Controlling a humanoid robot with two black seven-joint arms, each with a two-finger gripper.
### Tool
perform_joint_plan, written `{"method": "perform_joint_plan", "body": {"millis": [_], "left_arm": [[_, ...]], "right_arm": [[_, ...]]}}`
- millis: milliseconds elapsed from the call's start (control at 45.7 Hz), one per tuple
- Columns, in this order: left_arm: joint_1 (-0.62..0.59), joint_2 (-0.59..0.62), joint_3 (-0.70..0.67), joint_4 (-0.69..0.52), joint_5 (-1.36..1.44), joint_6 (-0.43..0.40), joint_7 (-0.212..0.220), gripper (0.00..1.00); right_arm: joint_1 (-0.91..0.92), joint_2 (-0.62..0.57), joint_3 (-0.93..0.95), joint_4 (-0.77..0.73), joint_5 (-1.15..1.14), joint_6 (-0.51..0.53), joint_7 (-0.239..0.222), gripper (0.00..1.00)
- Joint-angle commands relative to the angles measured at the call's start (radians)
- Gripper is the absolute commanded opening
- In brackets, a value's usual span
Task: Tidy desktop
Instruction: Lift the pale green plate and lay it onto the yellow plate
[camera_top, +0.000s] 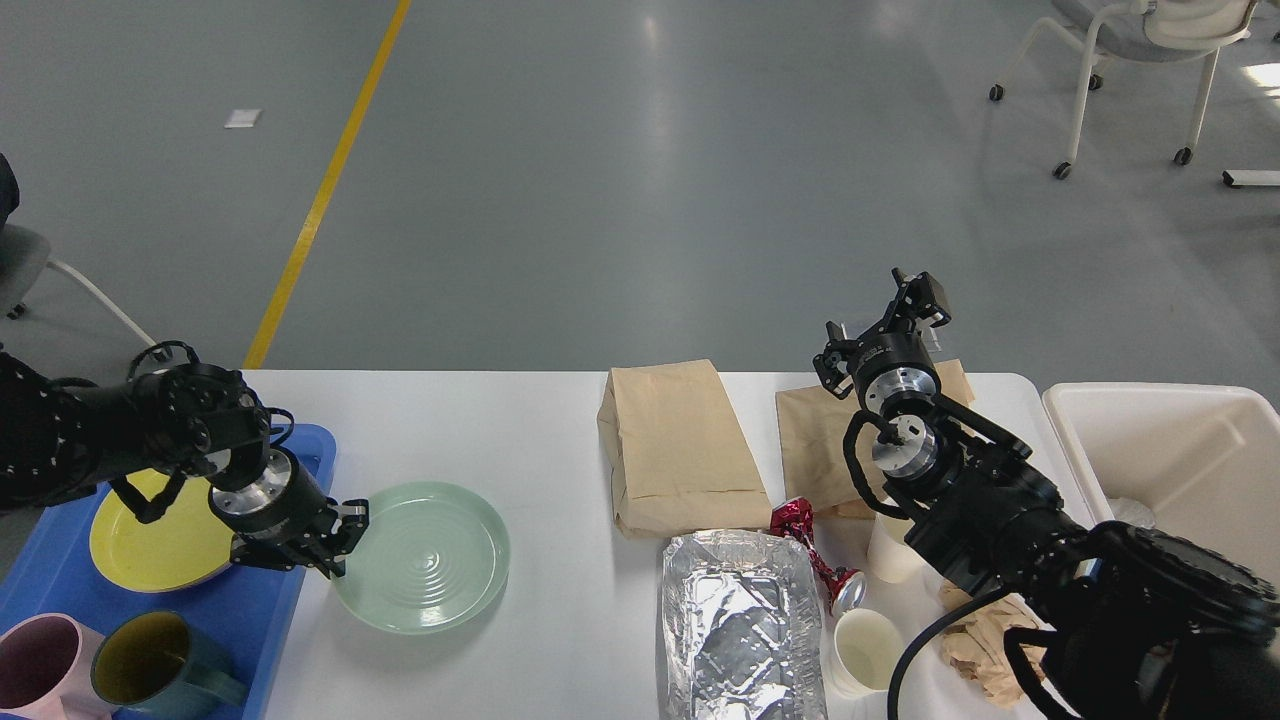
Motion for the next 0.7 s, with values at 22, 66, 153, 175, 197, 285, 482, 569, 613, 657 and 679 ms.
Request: {"method": "perform_joint_plan", "body": {"millis": [22,66,153,175,197,285,482,569,613,657,679], "left_arm": [[-0.071,0.050,0.007,0.001,0.001,-0.099,0.003,0.00],[-0.083,0.061,0.010,0.001,0.001,-0.113,0.004,0.00],[-0.114,0.096,0.010,-0.001,0.003,-0.142,0.006,0.00],[-0.123,0.106,0.010,-0.001,0.003,-0.153,0.006,0.00],[-0.135,0.113,0.010,-0.001,0.003,-0.168,0.006,0.00],[-0.205,0.142,0.010,-0.004,0.004,-0.225,0.015,0.00],[-0.363,0.222,0.006,-0.007,0.004,-0.225,0.063,0.00],[-0.420,0.248,-0.003,-0.007,0.012,-0.225,0.090,0.00],[-0.440,0.256,-0.006,-0.005,0.015,-0.225,0.110,0.00],[-0.454,0.261,-0.008,-0.004,0.015,-0.225,0.130,0.00],[-0.457,0.261,-0.008,-0.004,0.015,-0.225,0.136,0.00]], "right_arm": [[0.000,0.000,0.000,0.000,0.000,0.000,0.000,1.00],[0.000,0.000,0.001,0.000,0.000,0.000,0.000,1.00],[0.000,0.000,0.000,0.000,0.000,0.000,0.000,1.00],[0.000,0.000,0.000,0.000,0.000,0.000,0.000,1.00],[0.000,0.000,0.000,0.000,0.000,0.000,0.000,1.00],[0.000,0.000,0.001,0.000,0.000,0.000,0.000,1.00],[0.000,0.000,0.001,0.000,0.000,0.000,0.000,1.00],[0.000,0.000,0.000,0.000,0.000,0.000,0.000,1.00],[0.000,0.000,0.001,0.000,0.000,0.000,0.000,1.00],[0.000,0.000,0.000,0.000,0.000,0.000,0.000,1.00],[0.000,0.000,0.000,0.001,0.000,0.000,0.000,1.00]]}}
